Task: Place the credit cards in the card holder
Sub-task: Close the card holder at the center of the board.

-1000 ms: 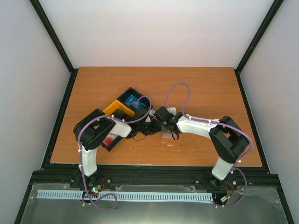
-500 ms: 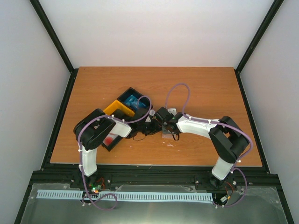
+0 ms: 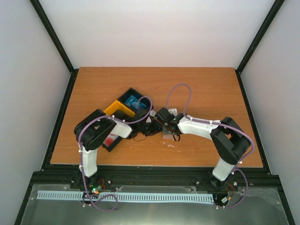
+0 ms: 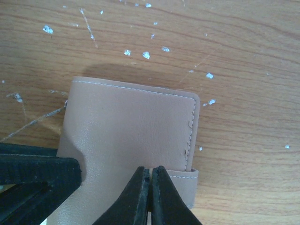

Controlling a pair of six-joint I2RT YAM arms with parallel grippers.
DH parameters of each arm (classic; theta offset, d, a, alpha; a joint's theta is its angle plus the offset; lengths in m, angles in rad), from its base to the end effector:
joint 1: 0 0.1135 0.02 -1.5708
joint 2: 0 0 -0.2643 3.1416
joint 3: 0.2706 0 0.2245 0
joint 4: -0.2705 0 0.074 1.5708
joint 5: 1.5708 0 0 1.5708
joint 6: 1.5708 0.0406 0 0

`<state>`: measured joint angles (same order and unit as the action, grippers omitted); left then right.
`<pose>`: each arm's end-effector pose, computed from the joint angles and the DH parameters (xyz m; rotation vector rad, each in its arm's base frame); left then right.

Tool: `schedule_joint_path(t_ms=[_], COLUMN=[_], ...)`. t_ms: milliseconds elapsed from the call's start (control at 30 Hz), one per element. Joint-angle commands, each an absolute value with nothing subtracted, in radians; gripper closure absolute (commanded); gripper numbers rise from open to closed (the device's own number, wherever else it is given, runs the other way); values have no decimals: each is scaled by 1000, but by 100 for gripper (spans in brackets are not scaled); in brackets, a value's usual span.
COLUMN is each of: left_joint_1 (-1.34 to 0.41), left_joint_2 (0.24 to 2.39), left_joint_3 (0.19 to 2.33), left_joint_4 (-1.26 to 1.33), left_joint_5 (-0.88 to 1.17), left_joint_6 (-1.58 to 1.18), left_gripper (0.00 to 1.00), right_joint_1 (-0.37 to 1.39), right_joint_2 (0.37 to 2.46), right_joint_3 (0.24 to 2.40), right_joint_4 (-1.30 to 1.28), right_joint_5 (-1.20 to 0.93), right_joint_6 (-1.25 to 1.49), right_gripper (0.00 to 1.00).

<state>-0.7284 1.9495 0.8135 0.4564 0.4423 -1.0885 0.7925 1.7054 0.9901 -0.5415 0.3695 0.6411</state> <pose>0.2491 -0.2455 0.1186 -0.1908 2.6065 -1.3381 0.2159 0.1981 0.1724 -0.1228 2.6623 -0.0982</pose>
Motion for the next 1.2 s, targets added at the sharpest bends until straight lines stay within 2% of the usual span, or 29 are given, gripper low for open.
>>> schedule_joint_path(t_ms=[0,1167], left_joint_1=[-742,-742], left_joint_2=[2037,2036], left_joint_3=[764,763], left_joint_4=[238,236], left_joint_5=[380,380], left_joint_6=[-1083,-1082], left_gripper=[81,81], right_joint_1=[799,799], right_joint_2=[1680,1654], right_joint_3=[981,942], right_joint_4=[-515,-450], right_joint_5=[385,383], right_joint_6=[660,683], right_gripper=[97,97])
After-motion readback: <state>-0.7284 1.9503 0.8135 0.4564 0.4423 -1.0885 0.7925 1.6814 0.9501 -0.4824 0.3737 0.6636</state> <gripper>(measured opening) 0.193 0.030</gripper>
